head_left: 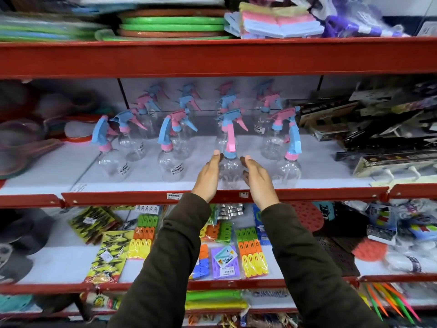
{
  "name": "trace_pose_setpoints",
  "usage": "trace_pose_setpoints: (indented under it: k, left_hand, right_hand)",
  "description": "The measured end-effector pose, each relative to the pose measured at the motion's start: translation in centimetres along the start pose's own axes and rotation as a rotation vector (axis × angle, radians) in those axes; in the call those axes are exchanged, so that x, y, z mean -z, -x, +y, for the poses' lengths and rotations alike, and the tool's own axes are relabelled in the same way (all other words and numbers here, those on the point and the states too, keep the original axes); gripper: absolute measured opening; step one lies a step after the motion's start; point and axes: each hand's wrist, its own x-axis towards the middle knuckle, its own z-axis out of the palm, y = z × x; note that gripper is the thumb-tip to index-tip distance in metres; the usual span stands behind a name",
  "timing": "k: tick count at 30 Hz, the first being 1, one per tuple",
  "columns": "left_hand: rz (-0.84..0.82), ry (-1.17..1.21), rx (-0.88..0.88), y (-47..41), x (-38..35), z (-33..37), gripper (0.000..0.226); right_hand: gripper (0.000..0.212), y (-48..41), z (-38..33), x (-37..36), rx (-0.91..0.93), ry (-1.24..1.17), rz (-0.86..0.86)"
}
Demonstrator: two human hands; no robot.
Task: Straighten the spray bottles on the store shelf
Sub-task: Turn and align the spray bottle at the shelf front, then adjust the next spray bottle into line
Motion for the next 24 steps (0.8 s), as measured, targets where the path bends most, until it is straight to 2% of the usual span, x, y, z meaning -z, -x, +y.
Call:
trace_pose_setpoints:
  k: [2,6,9,12,17,21,24]
  left_hand:
    - [0.008,-0.005,0.005,0.2,0.0,-0.1,0.06]
    - [-0.002,-0.022,0.014,0.9,-0.1,0.4,0.059]
    - [-0.018,-0.085,-0.029,1.4,-0.1,0.7,0.056]
    - [0.031,-0.14,-0.091,2.0,0.1,0.4,0.052]
    - [0.164,-0.046,-0.162,3.6,1.0,-0.7,0.05]
    - [0.215,0.044,-0.229,4.7,2.3,-0.8,0.049]
    - [0.287,0.073,-0.285,5.0,4.2,-0.9,0.04]
  right_hand:
    - [0.033,0.4,-0.1,0.2,0.022,0.022,-0.009]
    - [0.051,0.9,-0.2,0.2,0.027,0.048,-0.023]
    - [0.04,1.3,-0.4,0.5,0.027,0.052,-0.024]
    - [0.036,2.1,-0.4,0.5,0.095,0.046,0.074]
    - [0.026,3.7,-0.3,0.0,0.224,0.027,0.209]
    - [0.015,5.0,-1.3,-1.6,0.281,-0.004,0.19]
    - [0.017,5.2,-1.7,-4.1,0.304,0.002,0.135]
